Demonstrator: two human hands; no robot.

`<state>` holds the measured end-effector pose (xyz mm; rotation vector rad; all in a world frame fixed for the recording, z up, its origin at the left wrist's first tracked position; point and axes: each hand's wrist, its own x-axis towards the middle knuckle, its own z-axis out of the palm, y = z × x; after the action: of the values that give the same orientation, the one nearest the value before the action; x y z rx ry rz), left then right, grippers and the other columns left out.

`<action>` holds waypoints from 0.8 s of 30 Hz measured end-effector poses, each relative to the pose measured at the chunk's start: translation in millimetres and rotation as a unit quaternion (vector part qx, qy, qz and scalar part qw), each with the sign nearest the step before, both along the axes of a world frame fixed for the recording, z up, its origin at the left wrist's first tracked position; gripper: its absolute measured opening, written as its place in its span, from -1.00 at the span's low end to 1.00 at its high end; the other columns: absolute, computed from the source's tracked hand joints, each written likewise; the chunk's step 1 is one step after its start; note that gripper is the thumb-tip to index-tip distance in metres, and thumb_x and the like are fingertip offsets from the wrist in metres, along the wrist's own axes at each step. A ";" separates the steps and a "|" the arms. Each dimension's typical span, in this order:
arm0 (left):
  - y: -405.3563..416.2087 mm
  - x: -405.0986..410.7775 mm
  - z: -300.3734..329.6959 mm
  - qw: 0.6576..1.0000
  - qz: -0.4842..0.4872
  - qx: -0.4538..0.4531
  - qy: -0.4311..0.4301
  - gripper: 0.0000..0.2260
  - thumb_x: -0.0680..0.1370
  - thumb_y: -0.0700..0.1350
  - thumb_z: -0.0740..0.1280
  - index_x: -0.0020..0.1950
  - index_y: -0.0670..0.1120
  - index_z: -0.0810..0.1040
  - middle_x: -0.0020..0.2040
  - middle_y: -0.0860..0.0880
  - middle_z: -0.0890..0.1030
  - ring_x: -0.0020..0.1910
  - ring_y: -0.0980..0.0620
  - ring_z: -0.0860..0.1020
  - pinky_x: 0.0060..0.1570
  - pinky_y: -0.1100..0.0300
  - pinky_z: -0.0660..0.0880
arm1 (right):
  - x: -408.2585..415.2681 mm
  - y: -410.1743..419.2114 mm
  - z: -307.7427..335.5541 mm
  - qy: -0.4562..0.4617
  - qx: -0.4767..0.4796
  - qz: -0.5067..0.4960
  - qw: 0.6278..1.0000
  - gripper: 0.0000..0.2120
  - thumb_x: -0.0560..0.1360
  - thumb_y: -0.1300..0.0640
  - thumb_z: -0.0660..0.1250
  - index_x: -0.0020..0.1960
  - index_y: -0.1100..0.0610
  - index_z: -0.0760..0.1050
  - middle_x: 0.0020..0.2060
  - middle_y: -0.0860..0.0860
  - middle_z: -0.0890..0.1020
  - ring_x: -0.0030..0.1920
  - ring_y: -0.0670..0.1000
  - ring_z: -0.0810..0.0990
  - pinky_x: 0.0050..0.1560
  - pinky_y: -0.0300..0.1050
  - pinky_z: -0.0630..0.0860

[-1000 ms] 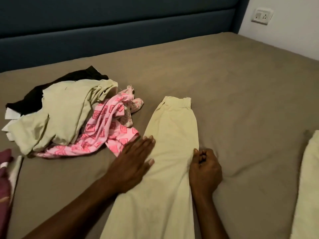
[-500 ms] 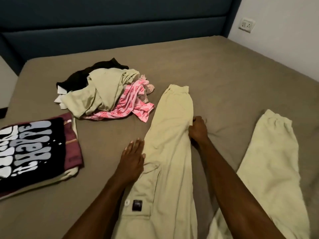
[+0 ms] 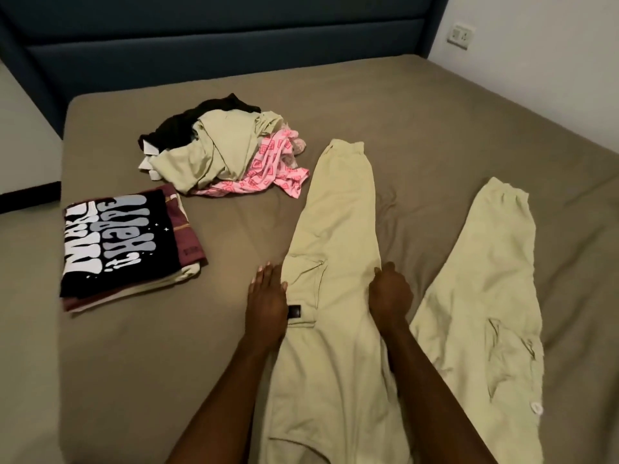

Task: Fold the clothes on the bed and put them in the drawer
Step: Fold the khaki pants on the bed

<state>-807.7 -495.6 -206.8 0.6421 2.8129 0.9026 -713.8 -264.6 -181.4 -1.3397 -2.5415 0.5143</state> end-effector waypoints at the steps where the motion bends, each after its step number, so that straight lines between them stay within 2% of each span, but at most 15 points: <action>1: -3.9 0.1 -0.9 1.000 0.002 0.004 -0.004 -0.51 0.73 0.00 -0.01 0.61 -0.20 0.23 0.62 -0.17 0.23 0.63 -0.12 0.14 0.59 0.00 0.02 | -0.6 -1.8 3.4 -0.002 -0.003 0.002 1.000 -0.72 0.73 0.05 0.13 0.20 0.26 0.44 0.04 0.25 0.66 0.03 0.30 0.66 -0.12 0.03 0.44; 2: -9.5 3.4 -2.5 1.000 0.003 0.007 -0.008 -0.50 0.73 0.01 0.01 0.62 -0.20 0.22 0.63 -0.16 0.22 0.63 -0.11 0.12 0.59 0.02 0.00 | 2.0 -6.8 7.8 -0.005 -0.002 0.002 1.000 -0.71 0.72 0.05 0.14 0.24 0.27 0.42 0.07 0.25 0.65 0.05 0.31 0.65 -0.07 0.06 0.49; 4: -22.2 17.2 1.5 0.999 0.010 0.021 -0.022 -0.38 0.69 0.18 0.01 0.63 -0.20 0.20 0.63 -0.16 0.21 0.63 -0.09 0.11 0.60 0.04 -0.03 | 11.3 -22.9 17.8 -0.018 0.013 -0.005 1.000 -0.64 0.70 -0.01 0.16 0.29 0.26 0.38 0.12 0.24 0.62 0.08 0.31 0.64 -0.01 0.08 0.51; 7: -50.9 62.9 3.5 0.997 -0.008 0.061 -0.037 -0.23 0.62 0.36 0.07 0.65 -0.14 0.14 0.64 -0.06 0.17 0.64 -0.02 0.07 0.60 0.05 0.00 | 41.2 -48.1 19.3 -0.047 0.016 -0.054 0.997 -0.61 0.65 -0.10 0.20 0.24 0.22 0.39 0.10 0.18 0.61 0.06 0.25 0.65 -0.08 0.03 0.45; 9: -80.6 103.9 -0.8 0.999 -0.012 0.052 0.000 -0.28 0.63 0.32 0.11 0.65 -0.11 0.15 0.63 -0.03 0.20 0.62 0.00 0.12 0.59 0.08 0.05 | 67.3 -67.2 14.2 -0.085 0.035 -0.052 0.994 -0.67 0.67 -0.06 0.17 0.21 0.21 0.38 0.01 0.16 0.65 -0.03 0.23 0.69 -0.19 0.00 0.36; 12: -115.8 143.1 -9.9 0.996 0.009 0.025 0.090 -0.46 0.66 0.11 0.12 0.55 -0.18 0.35 0.50 -0.13 0.44 0.50 -0.06 0.36 0.53 0.03 0.20 | 93.3 -78.2 -1.3 -0.073 0.073 -0.012 0.995 -0.82 0.62 0.19 0.17 0.16 0.26 0.38 -0.27 0.19 0.64 -0.34 0.24 0.65 -0.36 -0.05 0.37; 13: -118.9 144.2 -11.4 0.994 0.008 0.017 0.105 -0.50 0.66 0.05 0.12 0.51 -0.20 0.39 0.45 -0.15 0.49 0.46 -0.08 0.41 0.51 0.00 0.23 | 96.5 -74.2 -4.3 -0.065 0.087 -0.004 0.994 -0.78 0.58 0.25 0.18 0.21 0.27 0.39 -0.29 0.18 0.64 -0.35 0.24 0.65 -0.37 -0.06 0.38; 15: -118.1 139.4 -9.5 0.992 0.000 0.005 0.128 -0.56 0.67 -0.01 0.12 0.47 -0.23 0.41 0.40 -0.20 0.54 0.42 -0.14 0.47 0.47 -0.07 0.27 | 103.1 -68.4 -0.9 -0.050 0.051 0.005 0.997 -0.69 0.59 0.24 0.17 0.31 0.25 0.41 -0.20 0.14 0.67 -0.22 0.24 0.67 -0.30 -0.04 0.40; 18: -119.5 143.5 -7.0 0.993 0.006 0.016 0.115 -0.62 0.67 -0.09 0.22 0.42 -0.25 0.43 0.38 -0.25 0.53 0.39 -0.20 0.49 0.43 -0.17 0.37 | 118.1 -73.1 8.0 0.061 0.011 -0.010 0.998 -0.77 0.60 0.17 0.22 0.23 0.21 0.45 -0.10 0.16 0.66 -0.08 0.26 0.65 -0.19 0.01 0.46; 20: -126.7 149.4 2.5 0.992 0.030 0.056 0.105 -0.70 0.64 -0.12 0.35 0.33 -0.21 0.47 0.32 -0.24 0.57 0.32 -0.24 0.53 0.30 -0.17 0.49 | 137.5 -88.1 15.6 0.096 0.058 0.016 0.994 -0.70 0.60 0.11 0.17 0.25 0.20 0.47 0.02 0.16 0.61 0.04 0.22 0.58 -0.05 0.08 0.53; 21: -130.6 153.1 9.8 0.990 0.032 0.077 0.118 -0.74 0.61 -0.10 0.39 0.25 -0.16 0.49 0.22 -0.19 0.60 0.22 -0.22 0.56 0.15 -0.11 0.55 | 149.8 -98.6 16.8 0.099 0.101 0.039 0.989 -0.67 0.60 0.07 0.15 0.27 0.19 0.48 0.05 0.15 0.58 0.05 0.20 0.54 -0.01 0.10 0.53; 23: -135.1 167.1 25.5 0.984 0.006 0.077 0.158 -0.76 0.58 0.03 0.42 0.10 -0.09 0.51 -0.02 -0.04 0.59 -0.06 -0.08 0.56 -0.19 0.03 0.52 | 177.7 -125.1 21.2 0.109 0.168 0.079 0.977 -0.70 0.60 0.09 0.18 0.23 0.20 0.52 0.07 0.14 0.56 0.03 0.17 0.51 0.01 0.11 0.49; 24: -137.6 176.5 32.1 0.987 -0.009 0.053 0.148 -0.71 0.56 0.14 0.42 0.04 -0.06 0.52 -0.10 0.02 0.56 -0.17 -0.03 0.55 -0.30 0.07 0.48 | 192.1 -139.9 21.3 0.120 0.184 0.096 0.971 -0.75 0.59 0.13 0.22 0.19 0.20 0.54 0.05 0.13 0.56 0.00 0.17 0.50 0.00 0.10 0.48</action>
<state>-631.2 -633.2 -174.7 0.8836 3.0238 1.0383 -521.7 -404.5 -160.1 -0.8540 -2.4211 0.2033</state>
